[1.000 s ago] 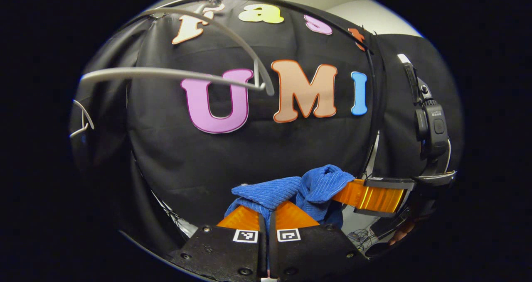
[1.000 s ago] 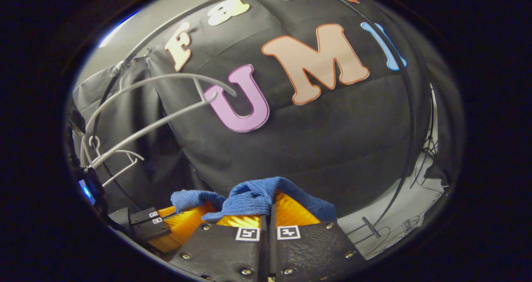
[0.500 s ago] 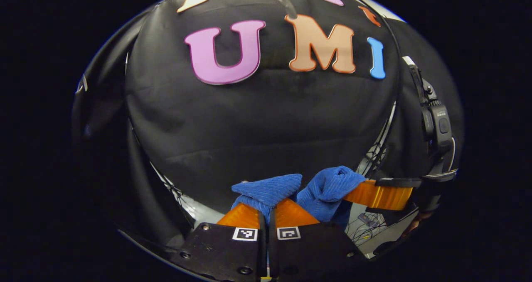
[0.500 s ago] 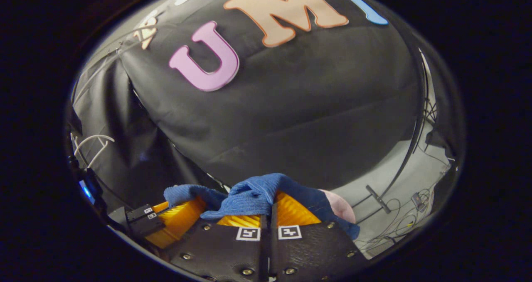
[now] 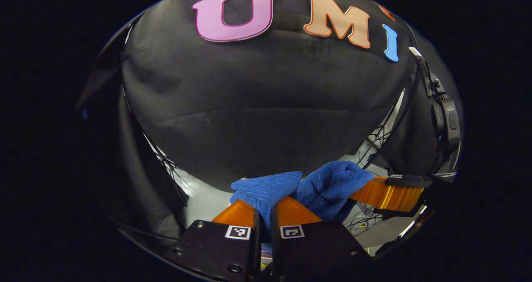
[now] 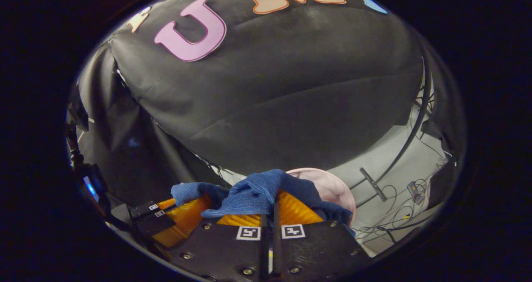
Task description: Grasp the clothes on the hanger with both hands and then place them into the laundry hamper below.
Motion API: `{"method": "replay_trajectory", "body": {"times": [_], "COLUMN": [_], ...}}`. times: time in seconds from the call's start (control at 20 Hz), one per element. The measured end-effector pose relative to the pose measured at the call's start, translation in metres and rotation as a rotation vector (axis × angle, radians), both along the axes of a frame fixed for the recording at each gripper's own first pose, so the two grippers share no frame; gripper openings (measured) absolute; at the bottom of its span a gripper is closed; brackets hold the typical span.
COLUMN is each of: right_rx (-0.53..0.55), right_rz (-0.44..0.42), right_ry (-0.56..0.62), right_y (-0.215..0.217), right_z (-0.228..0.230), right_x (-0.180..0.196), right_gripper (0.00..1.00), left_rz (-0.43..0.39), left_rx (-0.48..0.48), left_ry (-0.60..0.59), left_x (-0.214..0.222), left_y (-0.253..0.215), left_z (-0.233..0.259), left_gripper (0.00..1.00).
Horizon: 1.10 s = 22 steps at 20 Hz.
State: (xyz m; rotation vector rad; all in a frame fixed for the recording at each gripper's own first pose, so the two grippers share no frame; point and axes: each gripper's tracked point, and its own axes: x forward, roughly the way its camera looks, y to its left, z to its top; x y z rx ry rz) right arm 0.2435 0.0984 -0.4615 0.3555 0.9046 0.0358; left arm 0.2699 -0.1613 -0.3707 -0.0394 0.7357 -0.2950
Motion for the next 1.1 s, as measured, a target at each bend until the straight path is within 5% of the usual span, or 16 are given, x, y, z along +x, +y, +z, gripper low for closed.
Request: {"method": "replay_trajectory", "body": {"times": [0.2,0.25,0.3,0.35,0.45,0.6,1.1], "right_rx": [-0.032,-0.031,-0.032,-0.043,-0.077,-0.116,-0.186], "right_rz": [0.000,-0.003,-0.003,-0.003,0.000,-0.028,-0.051], "right_ry": [0.031,0.032,0.035,0.035,0.022,0.003,-0.063], "right_y": [0.000,0.001,0.006,0.007,0.004,-0.009,-0.039], "right_z": [-0.005,-0.001,0.002,0.008,0.016,0.042,0.097], "right_x": [-0.009,-0.014,-0.017,-0.020,-0.026,-0.045,-0.145], "right_gripper": [0.15,0.19,0.37,0.41,0.64,0.99,0.99], "left_rz": [0.012,0.010,0.013,0.011,0.015,0.012,0.090], "left_rx": [-0.026,-0.016,0.002,0.015,0.018,0.026,0.030], "left_ry": [0.125,0.146,0.132,0.119,0.106,0.093,0.080], "left_x": [-0.012,-0.016,-0.014,-0.011,-0.012,-0.027,-0.104], "left_y": [-0.007,-0.005,0.001,0.004,0.008,0.016,0.055], "left_z": [-0.020,-0.026,-0.027,-0.024,-0.013,0.003,0.062], "left_gripper": [0.28,0.40,0.53,0.67,0.94,0.94,0.98]}}
